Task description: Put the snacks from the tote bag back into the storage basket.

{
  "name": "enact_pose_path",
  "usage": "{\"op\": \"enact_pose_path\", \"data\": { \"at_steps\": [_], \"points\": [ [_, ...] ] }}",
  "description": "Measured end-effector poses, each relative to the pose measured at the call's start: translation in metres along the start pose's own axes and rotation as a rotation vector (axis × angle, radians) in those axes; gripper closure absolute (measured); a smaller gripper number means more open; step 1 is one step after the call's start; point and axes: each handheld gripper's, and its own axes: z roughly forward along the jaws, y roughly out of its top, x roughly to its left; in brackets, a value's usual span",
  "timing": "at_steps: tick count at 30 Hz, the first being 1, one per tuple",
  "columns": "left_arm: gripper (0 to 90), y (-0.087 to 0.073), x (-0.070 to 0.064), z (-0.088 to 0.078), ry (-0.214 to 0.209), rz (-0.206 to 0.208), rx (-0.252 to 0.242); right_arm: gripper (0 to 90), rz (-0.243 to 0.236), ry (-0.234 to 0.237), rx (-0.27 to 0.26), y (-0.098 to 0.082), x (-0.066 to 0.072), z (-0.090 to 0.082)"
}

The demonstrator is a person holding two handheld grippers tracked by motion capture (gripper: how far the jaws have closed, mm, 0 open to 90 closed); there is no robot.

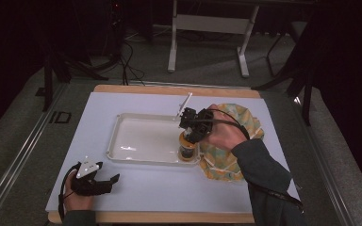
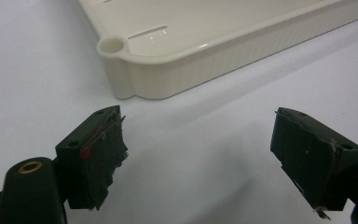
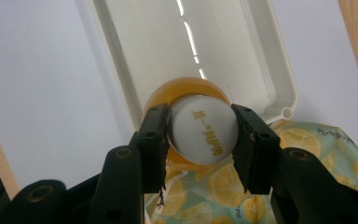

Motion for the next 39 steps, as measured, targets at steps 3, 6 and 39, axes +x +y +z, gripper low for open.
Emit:
{"op": "enact_pose_path", "data": {
  "at_steps": [3, 6, 39],
  "points": [
    [17.7, 0.0000, 0.0001, 0.0000, 0.000, -0.001, 0.000, 58.8, -0.008, 0.008, 0.002, -0.0003, 0.0015, 0.0017],
    [17.7, 0.0000, 0.0000, -0.0001, -0.001, 0.000, 0.001, 58.8, -0.017, 0.013, 0.004, -0.0008, 0.0022, 0.0028],
    [17.7, 0.0003, -0.0002, 0.0005, -0.001, -0.001, 0.006, 58.8, -0.079, 0.038, 0.031, -0.0089, 0.0046, 0.0009]
  ]
}}
